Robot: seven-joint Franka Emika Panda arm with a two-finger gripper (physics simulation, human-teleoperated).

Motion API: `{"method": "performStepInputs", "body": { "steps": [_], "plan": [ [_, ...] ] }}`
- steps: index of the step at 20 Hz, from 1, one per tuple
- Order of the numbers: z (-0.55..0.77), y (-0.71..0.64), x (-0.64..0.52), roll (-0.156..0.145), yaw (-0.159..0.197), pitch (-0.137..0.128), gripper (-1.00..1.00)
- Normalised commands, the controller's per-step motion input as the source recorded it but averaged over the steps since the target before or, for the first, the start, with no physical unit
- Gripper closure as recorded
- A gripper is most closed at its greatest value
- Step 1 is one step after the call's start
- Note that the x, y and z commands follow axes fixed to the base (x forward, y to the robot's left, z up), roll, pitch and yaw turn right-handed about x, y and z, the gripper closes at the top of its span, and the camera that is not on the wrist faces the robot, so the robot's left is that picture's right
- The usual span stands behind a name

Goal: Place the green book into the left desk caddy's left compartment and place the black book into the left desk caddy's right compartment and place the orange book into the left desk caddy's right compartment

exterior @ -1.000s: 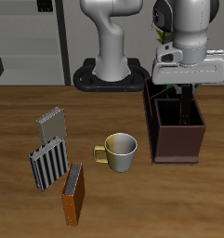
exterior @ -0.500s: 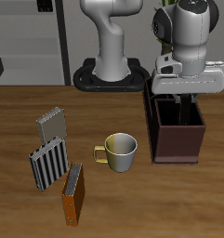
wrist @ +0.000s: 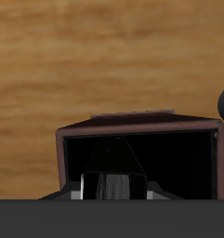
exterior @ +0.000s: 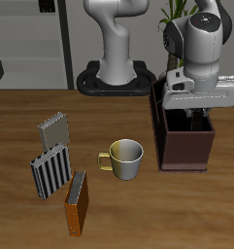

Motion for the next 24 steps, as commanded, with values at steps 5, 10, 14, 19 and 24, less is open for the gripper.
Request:
{"method": "performStepInputs", "body": {
  "steps": [5,10,14,19,24],
  "plan": [
    [0.00,0.13,-0.04,0.034,0.029,0.026,-1.00],
    [0.14,0.05,-0.05,0.006,0.009,-0.029,-1.00],
    [0.15,0.03,-0.05,-0.007,0.000,-0.027,-1.00],
    [0.20,-0.16,-0.02,-0.009,-0.010,-0.010,-1.00],
    [0.27,-0.41,0.09,-0.036,-0.022,-0.006,-1.00]
  ]
}}
